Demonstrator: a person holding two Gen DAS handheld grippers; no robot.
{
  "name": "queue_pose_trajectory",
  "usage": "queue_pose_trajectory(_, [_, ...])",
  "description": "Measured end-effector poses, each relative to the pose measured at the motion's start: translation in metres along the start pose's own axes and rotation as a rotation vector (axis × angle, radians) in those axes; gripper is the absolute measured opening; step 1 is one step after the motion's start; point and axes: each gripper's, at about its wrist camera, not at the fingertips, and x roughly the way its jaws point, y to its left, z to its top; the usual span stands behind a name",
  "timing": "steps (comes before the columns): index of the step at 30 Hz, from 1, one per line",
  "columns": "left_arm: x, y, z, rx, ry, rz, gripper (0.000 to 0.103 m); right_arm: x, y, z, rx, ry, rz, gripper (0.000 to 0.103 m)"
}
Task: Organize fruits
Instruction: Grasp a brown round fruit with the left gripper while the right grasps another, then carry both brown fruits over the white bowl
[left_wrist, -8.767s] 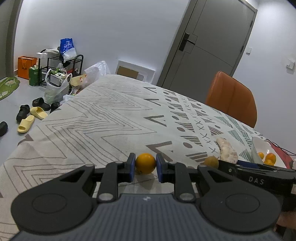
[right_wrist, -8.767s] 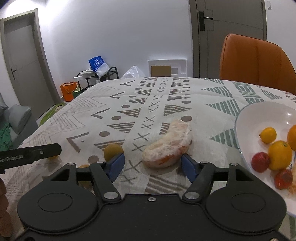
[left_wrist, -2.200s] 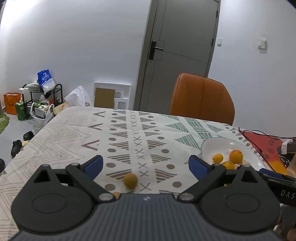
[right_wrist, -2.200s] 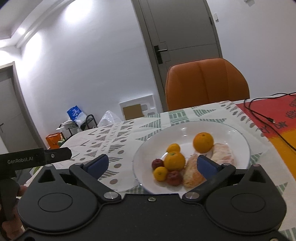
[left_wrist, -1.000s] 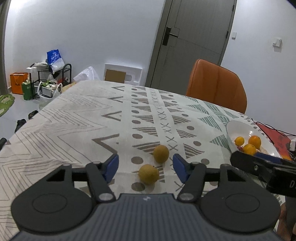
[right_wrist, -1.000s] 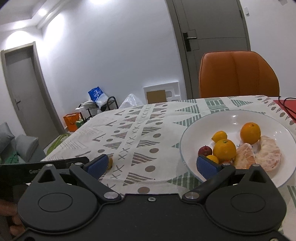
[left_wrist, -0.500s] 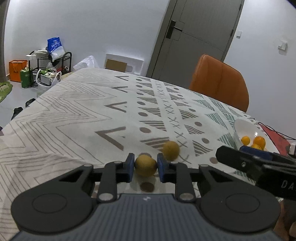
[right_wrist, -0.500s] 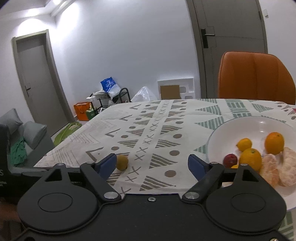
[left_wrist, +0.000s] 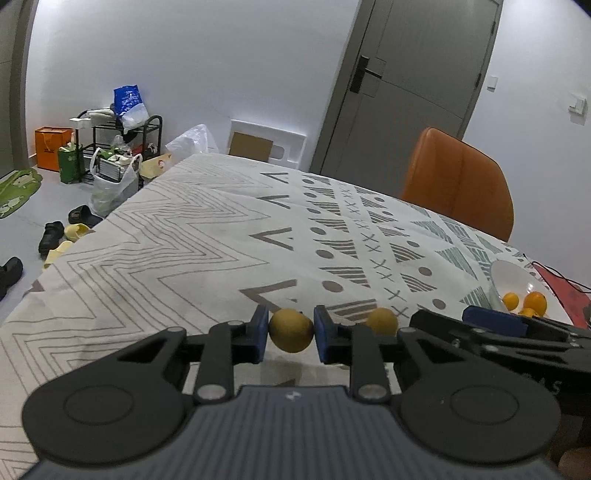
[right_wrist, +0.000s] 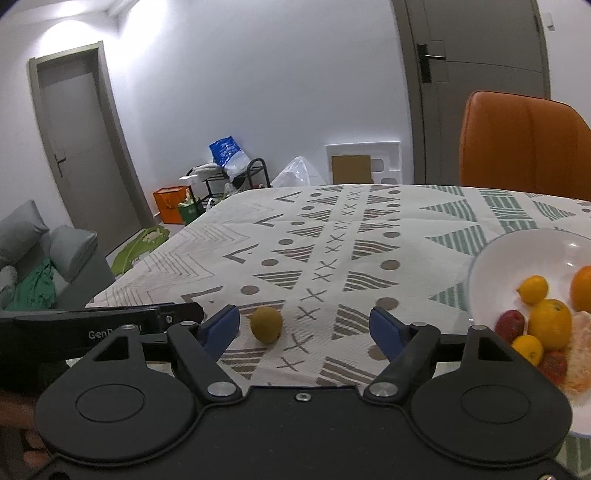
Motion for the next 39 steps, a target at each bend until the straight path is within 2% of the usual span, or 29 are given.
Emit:
queue_pose_trajectory(14, [-0.008,0.021,0.005,-0.031,-0.019,0.039,0.025,0.03,0.017,0.002,-0.015,0.033,-0.003,0.07])
queue_pose_trajectory(17, [-0.009,0.022,0.004,-0.033,-0.02,0.038,0.025,0.037,0.019,0.003,-0.016,0.043,-0.006,0.066])
queue_pose_trajectory(20, [-0.011,0.021,0.004,-0.03,-0.022,0.035,0.025,0.046,0.019,0.003,-0.015,0.068,-0.008,0.051])
queue_pose_trajectory(21, [-0.011,0.019,0.004,-0.029,-0.023,0.034,0.025,0.049,0.018,0.002,-0.01,0.082,-0.005,0.032])
queue_pose_trajectory(22, [-0.011,0.019,0.004,-0.028,-0.024,0.033,0.025,0.05,0.017,0.002,0.001,0.088,0.007,0.023])
queue_pose_trajectory(29, [-0.014,0.01,0.003,-0.013,-0.03,0.014,0.025,0.033,0.017,0.001,-0.016,0.054,-0.006,0.023])
queue_pose_trajectory(39, [-0.015,-0.014,0.0,0.017,-0.031,-0.024,0.025,0.003,-0.003,-0.004,0.034,0.014,-0.035,0.023])
